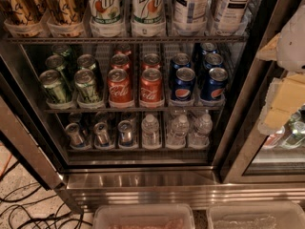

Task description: Pick orange can from top shelf of fridge

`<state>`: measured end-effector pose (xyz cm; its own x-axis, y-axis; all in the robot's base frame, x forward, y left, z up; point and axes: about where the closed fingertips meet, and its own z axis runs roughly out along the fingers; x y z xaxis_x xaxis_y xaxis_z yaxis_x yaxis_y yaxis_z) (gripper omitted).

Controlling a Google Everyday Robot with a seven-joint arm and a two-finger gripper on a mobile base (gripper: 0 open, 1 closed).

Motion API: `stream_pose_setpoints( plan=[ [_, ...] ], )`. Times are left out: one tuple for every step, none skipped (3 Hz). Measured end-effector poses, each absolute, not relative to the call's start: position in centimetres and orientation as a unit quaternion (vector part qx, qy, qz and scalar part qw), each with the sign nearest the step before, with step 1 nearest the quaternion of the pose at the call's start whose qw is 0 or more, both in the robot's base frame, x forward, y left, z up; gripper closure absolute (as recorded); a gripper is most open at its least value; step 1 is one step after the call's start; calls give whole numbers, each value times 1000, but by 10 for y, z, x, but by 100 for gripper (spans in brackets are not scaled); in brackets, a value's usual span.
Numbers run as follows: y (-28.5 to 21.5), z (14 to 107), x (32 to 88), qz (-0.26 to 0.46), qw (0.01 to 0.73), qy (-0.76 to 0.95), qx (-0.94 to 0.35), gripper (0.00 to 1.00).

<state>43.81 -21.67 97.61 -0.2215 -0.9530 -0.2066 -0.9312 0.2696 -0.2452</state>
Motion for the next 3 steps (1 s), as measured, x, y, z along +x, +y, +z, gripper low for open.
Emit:
stream_pose_setpoints(
  plan=[
    [-217, 976, 438, -34, 159, 781, -603, 0],
    [-208, 978, 439, -33, 163, 776, -608, 0],
    [-186, 982, 440, -10, 193, 767, -612, 0]
  ],
)
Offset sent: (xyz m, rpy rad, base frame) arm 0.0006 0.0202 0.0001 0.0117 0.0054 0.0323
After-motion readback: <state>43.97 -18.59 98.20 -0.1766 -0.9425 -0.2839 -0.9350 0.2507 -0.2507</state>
